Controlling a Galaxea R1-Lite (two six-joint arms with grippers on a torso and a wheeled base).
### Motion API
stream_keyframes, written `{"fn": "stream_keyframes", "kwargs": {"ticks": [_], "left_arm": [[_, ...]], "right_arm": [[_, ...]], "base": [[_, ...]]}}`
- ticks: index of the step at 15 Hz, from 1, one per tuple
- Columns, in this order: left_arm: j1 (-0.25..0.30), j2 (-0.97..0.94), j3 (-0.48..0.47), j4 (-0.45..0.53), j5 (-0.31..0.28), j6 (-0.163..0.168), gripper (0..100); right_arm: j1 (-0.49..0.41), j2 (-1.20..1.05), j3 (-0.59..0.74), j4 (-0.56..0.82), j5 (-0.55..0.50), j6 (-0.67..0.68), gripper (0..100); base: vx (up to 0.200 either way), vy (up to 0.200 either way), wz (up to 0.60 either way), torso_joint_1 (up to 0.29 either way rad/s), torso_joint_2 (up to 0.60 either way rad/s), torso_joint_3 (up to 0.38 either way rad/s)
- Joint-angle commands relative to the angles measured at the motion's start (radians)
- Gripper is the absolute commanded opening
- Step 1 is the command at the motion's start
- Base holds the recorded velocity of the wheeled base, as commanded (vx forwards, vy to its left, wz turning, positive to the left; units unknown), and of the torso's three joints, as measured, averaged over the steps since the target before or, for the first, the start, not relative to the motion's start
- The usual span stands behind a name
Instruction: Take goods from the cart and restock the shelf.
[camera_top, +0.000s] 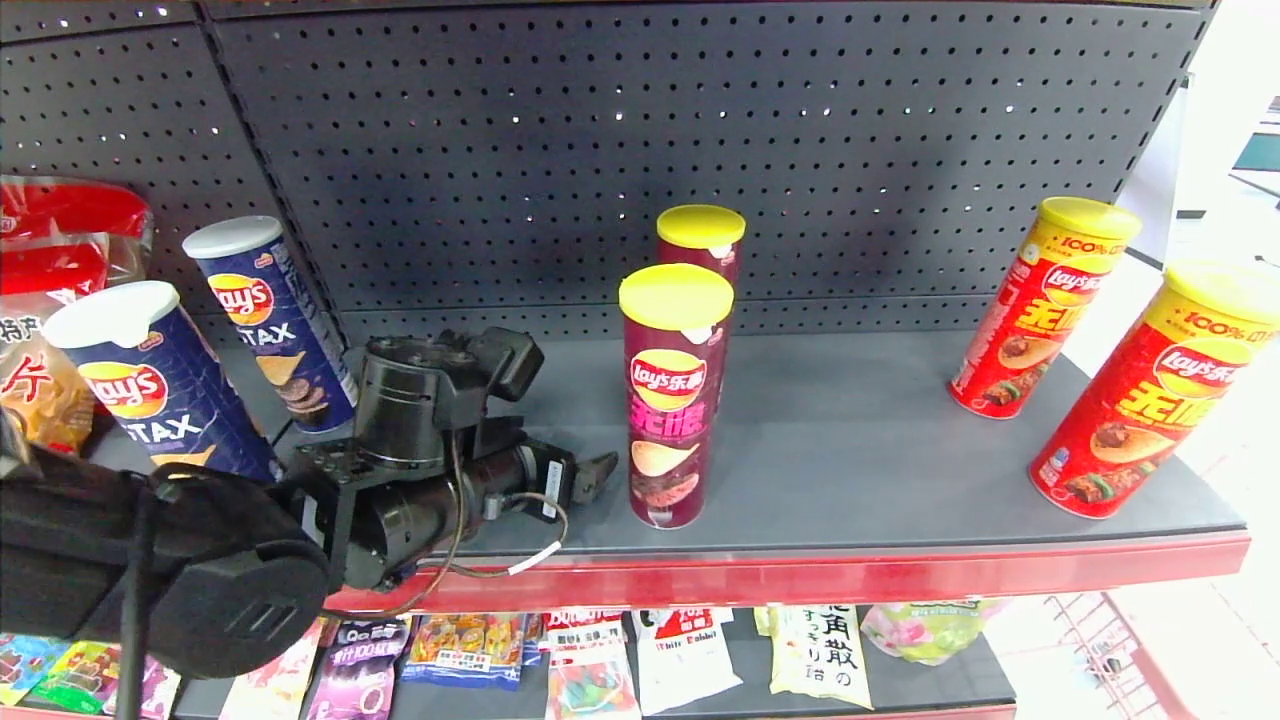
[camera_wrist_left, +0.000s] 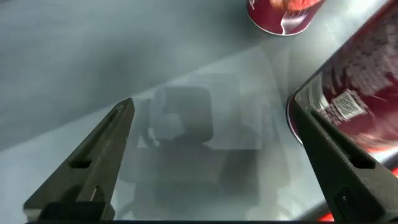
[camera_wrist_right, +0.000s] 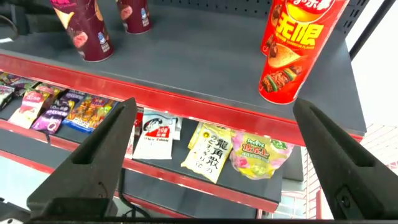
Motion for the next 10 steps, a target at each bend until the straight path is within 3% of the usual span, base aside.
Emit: {"fn": "stream_keyframes", "kwargs": {"ticks": [1,10], "left_arm": [[-0.001,0.029,-0.002,-0.002,-0.002,0.001,100],[-0.007,0.075,-0.057,-0.002,-0.002,0.001,100]], "right_arm": [[0.000,0.006,-0.003,0.000,0.000,-0.001,100],[0.000,0.007,-0.001,0.001,0.000,-0.001,100]], "base": [[0.000,0.000,0.00,0.000,0.00,0.000],[0.000,0.000,0.00,0.000,0.00,0.000]]}}
